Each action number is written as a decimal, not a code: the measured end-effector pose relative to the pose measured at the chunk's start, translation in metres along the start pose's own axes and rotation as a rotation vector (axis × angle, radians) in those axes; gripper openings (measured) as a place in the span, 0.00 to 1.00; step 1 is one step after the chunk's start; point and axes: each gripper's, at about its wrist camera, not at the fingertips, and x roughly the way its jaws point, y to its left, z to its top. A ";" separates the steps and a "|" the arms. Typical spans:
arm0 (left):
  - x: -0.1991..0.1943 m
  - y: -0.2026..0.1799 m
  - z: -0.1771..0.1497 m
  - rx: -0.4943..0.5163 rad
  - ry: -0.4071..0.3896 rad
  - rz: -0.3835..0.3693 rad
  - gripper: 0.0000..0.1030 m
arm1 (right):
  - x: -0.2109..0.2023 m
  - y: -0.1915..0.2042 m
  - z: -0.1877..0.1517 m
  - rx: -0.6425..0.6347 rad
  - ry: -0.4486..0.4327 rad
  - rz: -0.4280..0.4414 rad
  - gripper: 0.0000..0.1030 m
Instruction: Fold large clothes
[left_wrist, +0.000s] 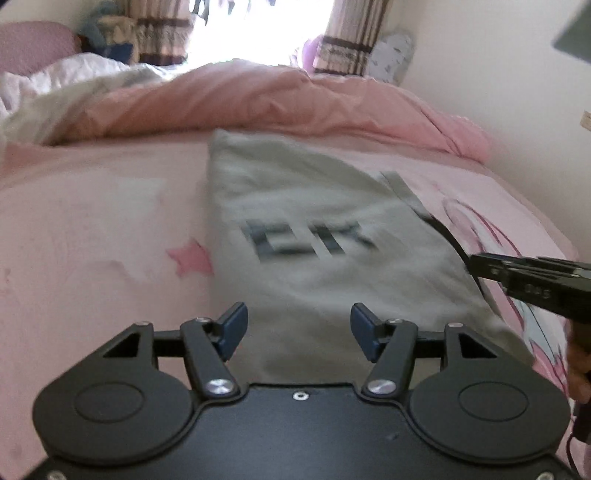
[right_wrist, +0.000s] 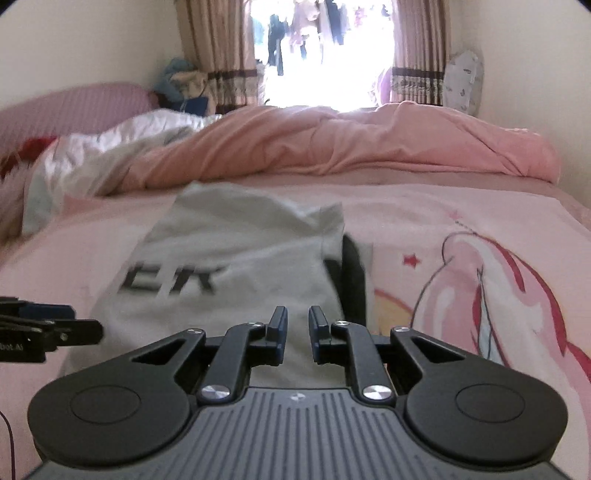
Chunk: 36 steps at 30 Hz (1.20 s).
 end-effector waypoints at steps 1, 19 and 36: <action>0.004 -0.003 -0.006 0.006 0.017 -0.001 0.59 | 0.000 0.001 -0.004 -0.007 0.007 -0.006 0.18; -0.003 -0.018 -0.027 -0.006 -0.016 0.039 0.68 | -0.018 -0.010 -0.034 0.054 0.003 0.008 0.20; -0.017 -0.044 -0.085 0.034 -0.025 0.066 0.69 | -0.024 -0.016 -0.079 0.068 0.041 0.014 0.24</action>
